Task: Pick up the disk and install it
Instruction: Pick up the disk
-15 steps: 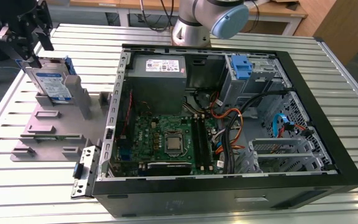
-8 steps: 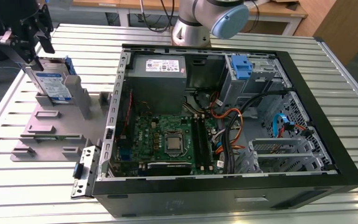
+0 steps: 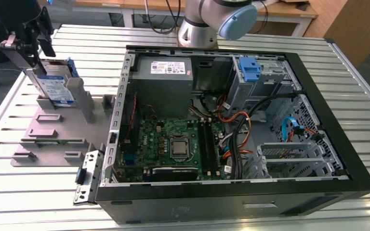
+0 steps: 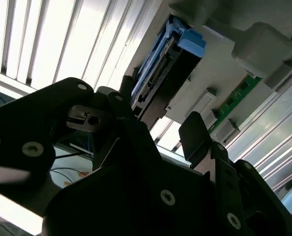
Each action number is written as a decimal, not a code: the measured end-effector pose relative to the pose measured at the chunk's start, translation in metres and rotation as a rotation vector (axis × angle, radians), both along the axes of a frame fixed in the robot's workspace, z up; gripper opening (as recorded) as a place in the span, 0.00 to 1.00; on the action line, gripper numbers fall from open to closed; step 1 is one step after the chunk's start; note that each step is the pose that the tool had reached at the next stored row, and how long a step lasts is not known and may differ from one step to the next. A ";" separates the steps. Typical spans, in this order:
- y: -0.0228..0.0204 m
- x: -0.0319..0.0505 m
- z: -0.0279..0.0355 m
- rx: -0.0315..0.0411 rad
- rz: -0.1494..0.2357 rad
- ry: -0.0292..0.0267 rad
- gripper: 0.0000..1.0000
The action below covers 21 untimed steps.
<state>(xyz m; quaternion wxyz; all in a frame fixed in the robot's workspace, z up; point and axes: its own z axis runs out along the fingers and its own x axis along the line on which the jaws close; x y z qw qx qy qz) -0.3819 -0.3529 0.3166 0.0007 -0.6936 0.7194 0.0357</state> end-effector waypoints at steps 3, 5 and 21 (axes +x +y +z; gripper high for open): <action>0.0000 -0.0006 -0.0026 0.0000 0.012 0.0000 0.64; 0.0000 -0.0007 -0.0026 -0.0001 0.016 0.0003 0.64; 0.0000 -0.0007 -0.0071 0.0001 0.016 0.0002 0.64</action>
